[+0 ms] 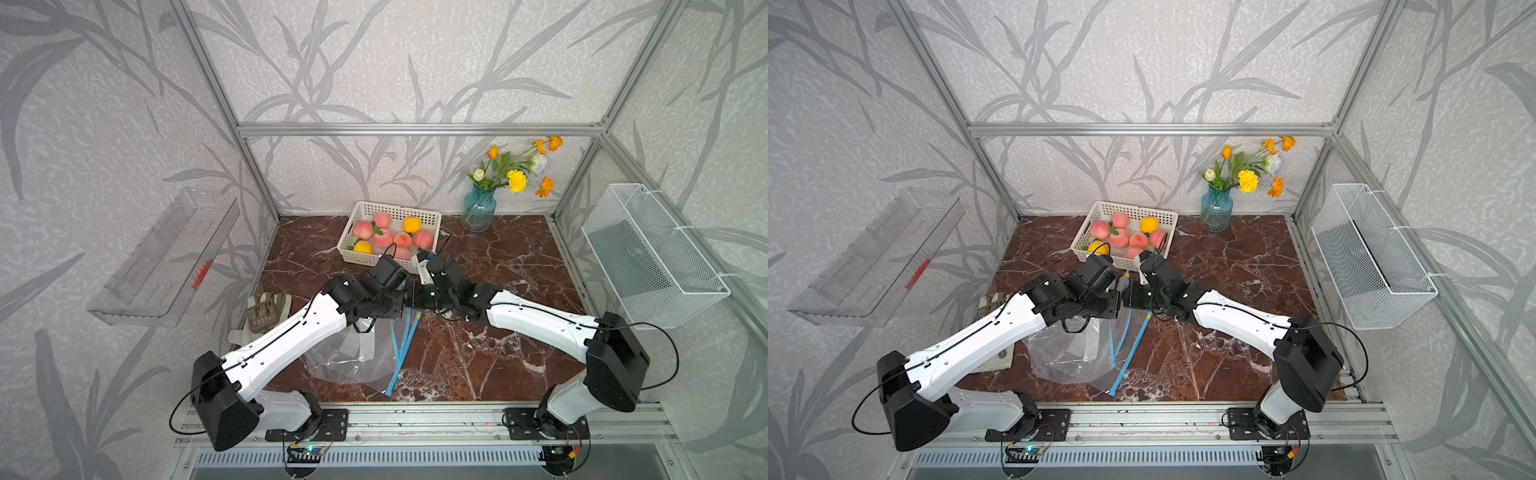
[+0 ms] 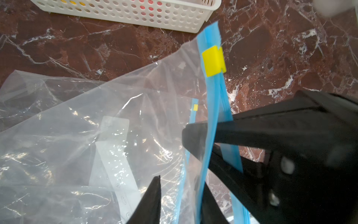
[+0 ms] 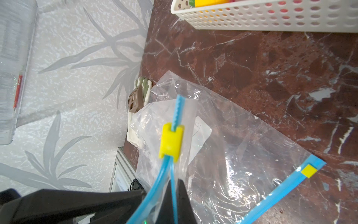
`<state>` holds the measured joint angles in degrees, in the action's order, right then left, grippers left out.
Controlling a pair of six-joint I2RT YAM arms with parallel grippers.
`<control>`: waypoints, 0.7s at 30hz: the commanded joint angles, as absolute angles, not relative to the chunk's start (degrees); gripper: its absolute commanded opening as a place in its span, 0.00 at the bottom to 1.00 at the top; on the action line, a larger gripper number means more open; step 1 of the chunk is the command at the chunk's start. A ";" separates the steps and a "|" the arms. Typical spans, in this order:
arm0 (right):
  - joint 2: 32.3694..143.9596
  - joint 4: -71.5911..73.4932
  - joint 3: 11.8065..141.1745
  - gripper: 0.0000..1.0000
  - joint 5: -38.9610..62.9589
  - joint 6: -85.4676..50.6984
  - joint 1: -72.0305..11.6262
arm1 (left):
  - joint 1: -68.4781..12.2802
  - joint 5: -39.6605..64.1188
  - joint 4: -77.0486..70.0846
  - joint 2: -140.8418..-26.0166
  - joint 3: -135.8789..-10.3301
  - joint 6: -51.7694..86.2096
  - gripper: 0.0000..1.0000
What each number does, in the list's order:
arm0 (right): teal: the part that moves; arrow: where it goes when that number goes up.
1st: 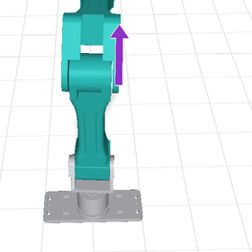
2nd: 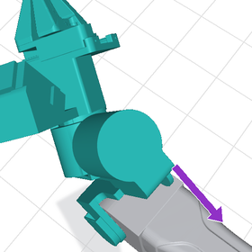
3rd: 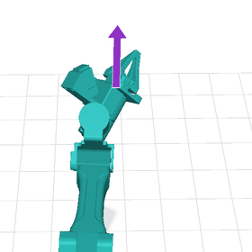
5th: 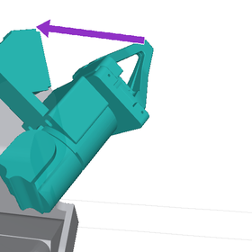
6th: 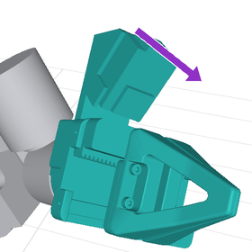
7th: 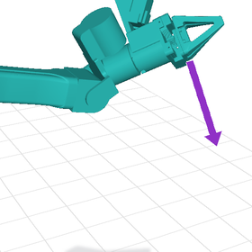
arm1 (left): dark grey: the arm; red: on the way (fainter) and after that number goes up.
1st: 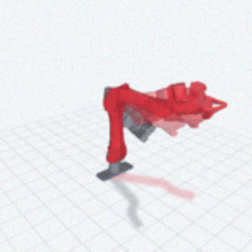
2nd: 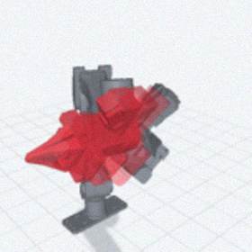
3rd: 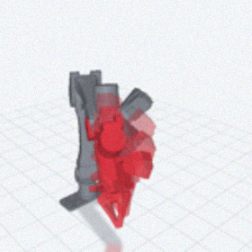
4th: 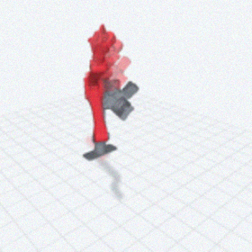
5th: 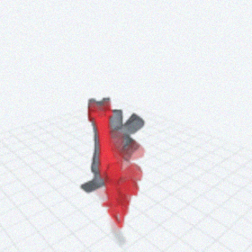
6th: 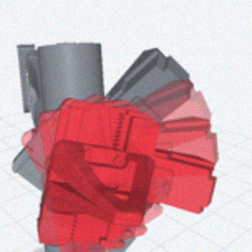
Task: Place the peach in a zip-top bag and seal the zipper
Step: Open the zipper food storage bag.
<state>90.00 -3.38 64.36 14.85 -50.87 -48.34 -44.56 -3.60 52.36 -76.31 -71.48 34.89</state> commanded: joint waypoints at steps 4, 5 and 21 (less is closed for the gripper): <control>87.90 -6.39 66.31 0.02 9.78 -50.69 -48.26 | -44.35 -2.53 57.72 -76.19 -74.45 34.18 0.20; 87.80 -6.79 66.23 0.02 8.90 -50.63 -48.17 | -44.30 -3.09 58.17 -75.66 -74.60 34.30 0.15; 84.54 -7.99 70.38 0.47 10.10 -40.70 -48.08 | -44.39 -15.28 61.71 -70.89 -87.69 30.87 0.00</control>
